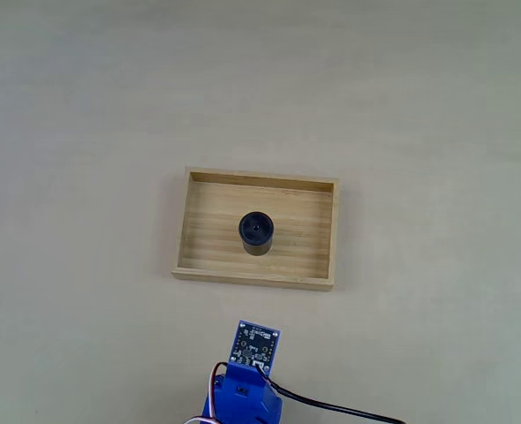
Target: Place the black cylinder in the wooden box then return to rest.
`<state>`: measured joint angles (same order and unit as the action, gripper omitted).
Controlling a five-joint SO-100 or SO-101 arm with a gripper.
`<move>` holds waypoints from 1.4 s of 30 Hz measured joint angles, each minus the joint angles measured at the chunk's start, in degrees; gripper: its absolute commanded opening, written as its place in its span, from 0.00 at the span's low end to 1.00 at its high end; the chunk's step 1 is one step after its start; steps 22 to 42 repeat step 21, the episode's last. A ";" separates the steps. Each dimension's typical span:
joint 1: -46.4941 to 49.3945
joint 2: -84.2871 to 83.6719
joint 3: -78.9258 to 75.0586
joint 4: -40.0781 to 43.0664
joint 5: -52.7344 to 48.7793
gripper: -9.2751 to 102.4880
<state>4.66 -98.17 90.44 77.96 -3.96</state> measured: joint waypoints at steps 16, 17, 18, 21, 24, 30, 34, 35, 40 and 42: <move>-1.05 0.00 0.00 0.09 0.00 0.08; -1.05 0.00 0.00 0.09 0.00 0.08; -1.05 0.00 0.00 0.09 0.00 0.08; -1.05 0.00 0.00 0.09 0.00 0.08; -1.05 0.00 0.00 0.09 0.00 0.08; -1.05 0.00 0.00 0.09 0.00 0.08; -1.05 0.00 0.00 0.09 0.00 0.08; -1.05 0.00 0.00 0.09 0.00 0.08; -1.05 0.00 0.00 0.09 0.00 0.08; -1.05 0.00 0.00 0.09 0.00 0.08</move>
